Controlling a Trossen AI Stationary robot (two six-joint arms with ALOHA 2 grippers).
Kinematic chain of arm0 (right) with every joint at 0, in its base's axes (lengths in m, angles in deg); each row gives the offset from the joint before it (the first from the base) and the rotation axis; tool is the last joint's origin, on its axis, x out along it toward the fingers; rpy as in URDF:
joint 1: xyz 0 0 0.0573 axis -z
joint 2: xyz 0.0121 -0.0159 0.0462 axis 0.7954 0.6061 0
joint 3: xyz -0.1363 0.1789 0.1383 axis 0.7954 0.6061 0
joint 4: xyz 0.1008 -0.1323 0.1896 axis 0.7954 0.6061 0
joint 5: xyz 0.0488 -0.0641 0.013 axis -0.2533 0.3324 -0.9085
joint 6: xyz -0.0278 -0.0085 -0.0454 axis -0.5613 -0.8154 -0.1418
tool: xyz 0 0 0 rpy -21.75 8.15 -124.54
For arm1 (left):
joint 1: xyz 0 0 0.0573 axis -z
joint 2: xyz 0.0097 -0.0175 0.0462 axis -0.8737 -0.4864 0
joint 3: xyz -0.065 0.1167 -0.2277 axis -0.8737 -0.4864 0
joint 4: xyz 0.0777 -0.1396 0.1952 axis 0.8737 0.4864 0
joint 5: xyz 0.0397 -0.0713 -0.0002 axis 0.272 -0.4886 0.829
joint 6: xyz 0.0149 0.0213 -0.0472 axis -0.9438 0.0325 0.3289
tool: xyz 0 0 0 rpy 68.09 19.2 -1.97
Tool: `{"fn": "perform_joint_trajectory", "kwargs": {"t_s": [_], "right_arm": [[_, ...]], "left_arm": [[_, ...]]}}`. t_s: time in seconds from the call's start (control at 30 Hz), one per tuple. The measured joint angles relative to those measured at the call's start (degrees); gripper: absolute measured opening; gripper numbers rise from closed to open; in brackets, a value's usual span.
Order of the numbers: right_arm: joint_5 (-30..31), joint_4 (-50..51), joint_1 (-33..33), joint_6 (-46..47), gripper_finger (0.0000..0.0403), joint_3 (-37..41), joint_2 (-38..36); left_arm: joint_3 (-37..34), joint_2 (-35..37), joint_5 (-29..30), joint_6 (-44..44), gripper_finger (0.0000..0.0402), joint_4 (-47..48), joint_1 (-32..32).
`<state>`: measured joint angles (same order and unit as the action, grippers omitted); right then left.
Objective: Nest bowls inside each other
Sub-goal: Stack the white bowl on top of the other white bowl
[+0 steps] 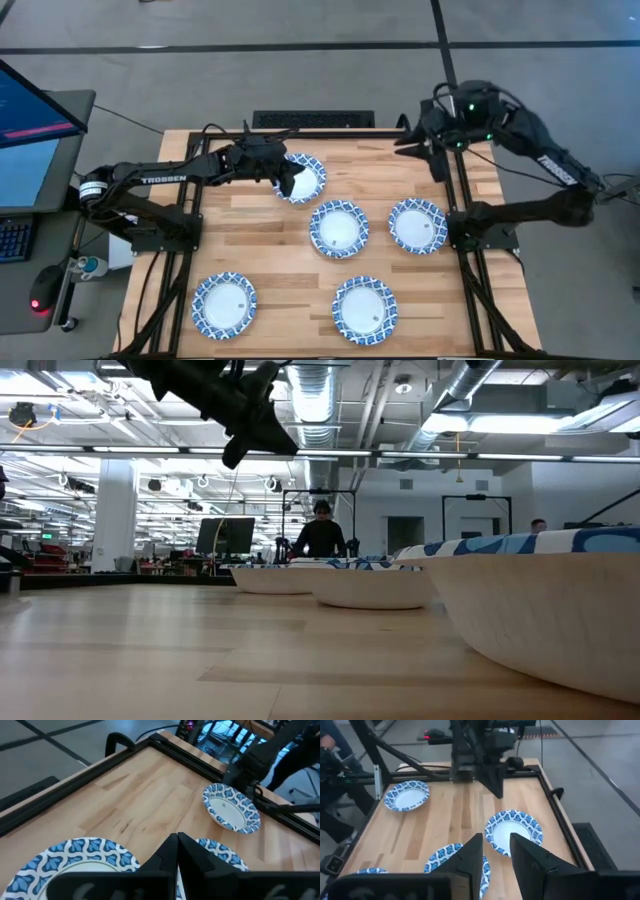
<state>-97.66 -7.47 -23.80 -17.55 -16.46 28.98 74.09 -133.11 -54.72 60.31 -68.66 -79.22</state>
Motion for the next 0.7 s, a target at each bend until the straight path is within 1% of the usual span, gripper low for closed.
{"fn": "perform_joint_trajectory", "kwargs": {"t_s": [0.1, 0.17, 0.27, 0.33, 0.4, 0.5, 0.6, 0.7], "right_arm": [[-2.7, -8.7, 0.2, 0.9, 0.0120, 8.0, -3.1], [-5.9, -13.5, 0.6, 1.0, 0.0120, 13.2, -4.7], [-14.4, -21.8, 1.2, 3.0, 0.0120, 20.7, -6.4], [-18.1, -27.0, 1.2, 6.7, 0.0120, 25.8, -6.7], [-18.6, -31.7, 1.0, 10.9, 0.0120, 30.3, -6.6], [-18.5, -38.4, 0.2, 14.6, 0.0120, 35.3, -6.4], [-18.6, -42.5, -0.4, 16.7, 0.0120, 38.1, -5.9], [-18.6, -45.1, -0.3, 18.7, 0.0120, 38.9, -5.8]], "left_arm": [[0.0, -0.2, 1.2, 2.0, 0.0000, 0.8, 0.1], [0.1, -0.7, 1.5, 2.5, 0.0000, 2.6, 0.3], [0.2, -2.2, 1.5, 2.6, 0.0000, 3.5, 0.8], [0.1, -3.5, 1.5, 2.7, 0.0000, 5.1, 0.9], [0.5, -5.8, 1.4, 2.7, 0.0000, 4.8, 1.2], [1.7, -9.6, 1.0, 2.6, 0.0000, 5.1, 1.5], [3.4, -13.2, 0.2, 2.7, 0.0000, 5.1, 2.0], [4.9, -16.6, -0.1, 4.6, 0.0000, 5.6, 2.2]]}}
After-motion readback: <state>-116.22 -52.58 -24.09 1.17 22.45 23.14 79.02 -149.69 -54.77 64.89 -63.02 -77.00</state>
